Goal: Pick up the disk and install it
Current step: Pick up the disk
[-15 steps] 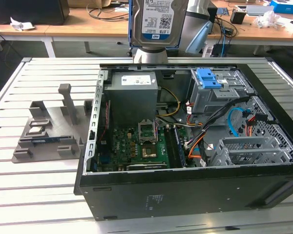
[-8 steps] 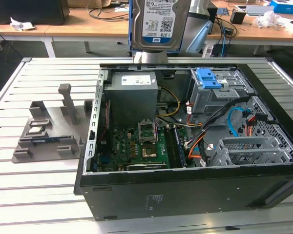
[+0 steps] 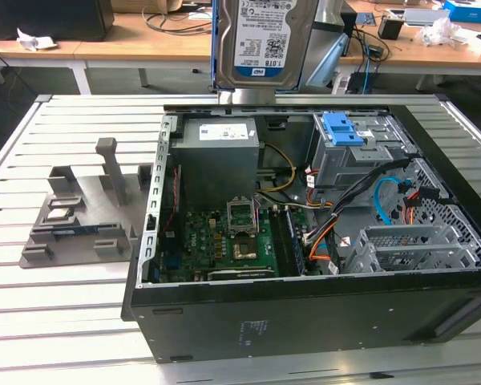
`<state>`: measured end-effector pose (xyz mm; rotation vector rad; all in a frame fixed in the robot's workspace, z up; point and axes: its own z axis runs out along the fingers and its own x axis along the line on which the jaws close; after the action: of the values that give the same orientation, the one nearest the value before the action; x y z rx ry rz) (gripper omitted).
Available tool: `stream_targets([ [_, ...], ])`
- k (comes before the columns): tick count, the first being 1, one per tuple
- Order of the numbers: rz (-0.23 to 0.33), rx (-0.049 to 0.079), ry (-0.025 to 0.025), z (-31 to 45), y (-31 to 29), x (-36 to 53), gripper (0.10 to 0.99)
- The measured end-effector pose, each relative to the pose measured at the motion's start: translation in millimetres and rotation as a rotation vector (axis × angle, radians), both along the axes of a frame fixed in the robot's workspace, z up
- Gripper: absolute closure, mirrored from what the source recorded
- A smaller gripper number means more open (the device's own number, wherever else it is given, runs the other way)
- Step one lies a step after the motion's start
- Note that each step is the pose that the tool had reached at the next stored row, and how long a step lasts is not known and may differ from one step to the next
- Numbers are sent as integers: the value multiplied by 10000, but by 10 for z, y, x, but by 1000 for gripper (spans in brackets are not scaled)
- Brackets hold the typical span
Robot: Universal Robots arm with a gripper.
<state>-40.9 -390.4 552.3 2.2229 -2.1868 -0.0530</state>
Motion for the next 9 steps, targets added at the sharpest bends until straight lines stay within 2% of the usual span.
stream_targets([
  [6, 0, 0, 0, 0, -114, 0, 722],
  [7, 1, 1, 0, 0, -163, 0, 722],
  [9, 0, 1, 0, 0, -206, 0, 722],
])
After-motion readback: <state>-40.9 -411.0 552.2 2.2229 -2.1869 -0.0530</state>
